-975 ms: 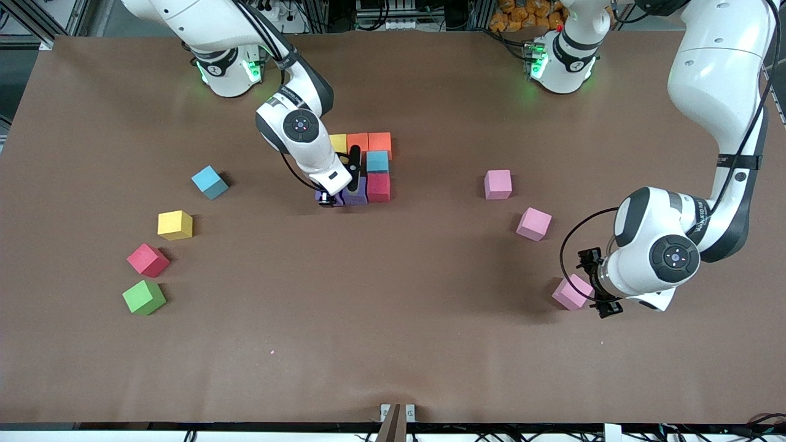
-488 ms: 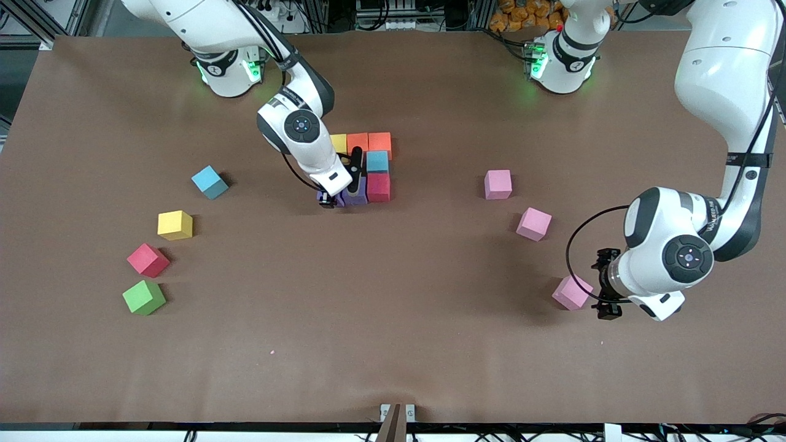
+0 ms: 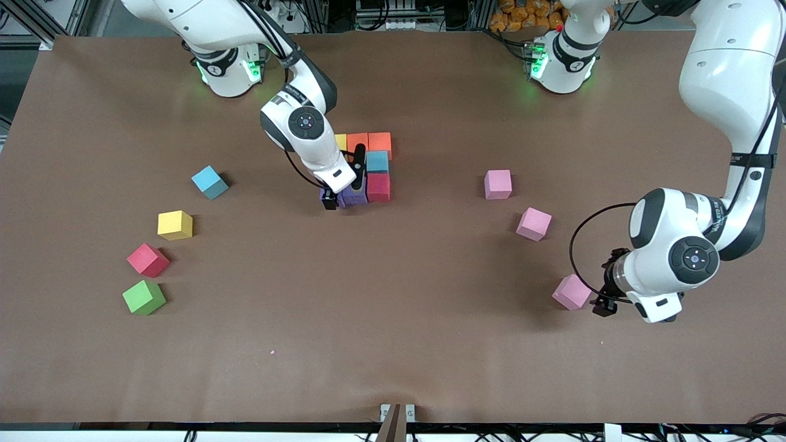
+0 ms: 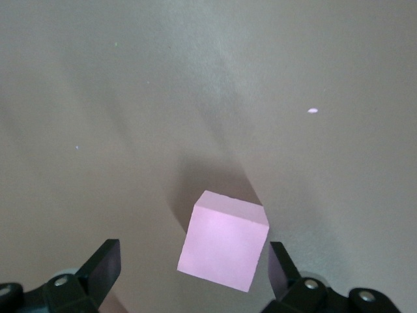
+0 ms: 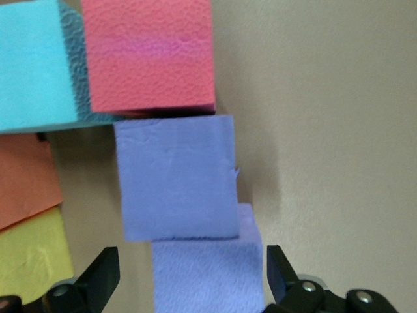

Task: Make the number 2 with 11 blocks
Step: 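Release the purple cube with the right gripper while the left gripper reaches pink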

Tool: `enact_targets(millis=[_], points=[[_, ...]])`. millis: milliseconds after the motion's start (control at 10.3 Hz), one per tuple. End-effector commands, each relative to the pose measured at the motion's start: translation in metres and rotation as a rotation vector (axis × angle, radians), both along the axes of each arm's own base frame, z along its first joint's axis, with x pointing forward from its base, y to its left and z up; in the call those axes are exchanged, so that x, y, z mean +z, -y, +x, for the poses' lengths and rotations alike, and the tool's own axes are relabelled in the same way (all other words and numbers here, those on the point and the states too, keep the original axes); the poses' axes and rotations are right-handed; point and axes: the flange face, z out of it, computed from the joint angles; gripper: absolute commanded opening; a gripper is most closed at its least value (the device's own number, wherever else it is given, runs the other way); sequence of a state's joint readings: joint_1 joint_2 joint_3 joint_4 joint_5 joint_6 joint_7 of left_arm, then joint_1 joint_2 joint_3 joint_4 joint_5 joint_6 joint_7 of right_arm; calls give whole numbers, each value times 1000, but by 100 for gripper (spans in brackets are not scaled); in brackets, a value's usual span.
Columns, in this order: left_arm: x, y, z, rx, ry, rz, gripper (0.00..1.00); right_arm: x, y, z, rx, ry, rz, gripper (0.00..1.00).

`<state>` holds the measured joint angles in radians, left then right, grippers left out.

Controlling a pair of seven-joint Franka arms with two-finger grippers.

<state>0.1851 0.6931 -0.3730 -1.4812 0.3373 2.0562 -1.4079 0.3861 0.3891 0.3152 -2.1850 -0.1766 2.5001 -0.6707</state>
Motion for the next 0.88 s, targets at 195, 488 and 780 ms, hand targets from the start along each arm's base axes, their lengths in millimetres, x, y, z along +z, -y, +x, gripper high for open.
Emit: enact_targets(millis=[195,488,780], points=[[23,-9,-16,-129,51,16,100,47,27,13,5,7,-72,100],[71,2,-44,-152,81,24,100,69,124,74,-91,33,-63,100],[120,24,-81,-153,110,20,100,79,189,102,-205,59,-73,100]])
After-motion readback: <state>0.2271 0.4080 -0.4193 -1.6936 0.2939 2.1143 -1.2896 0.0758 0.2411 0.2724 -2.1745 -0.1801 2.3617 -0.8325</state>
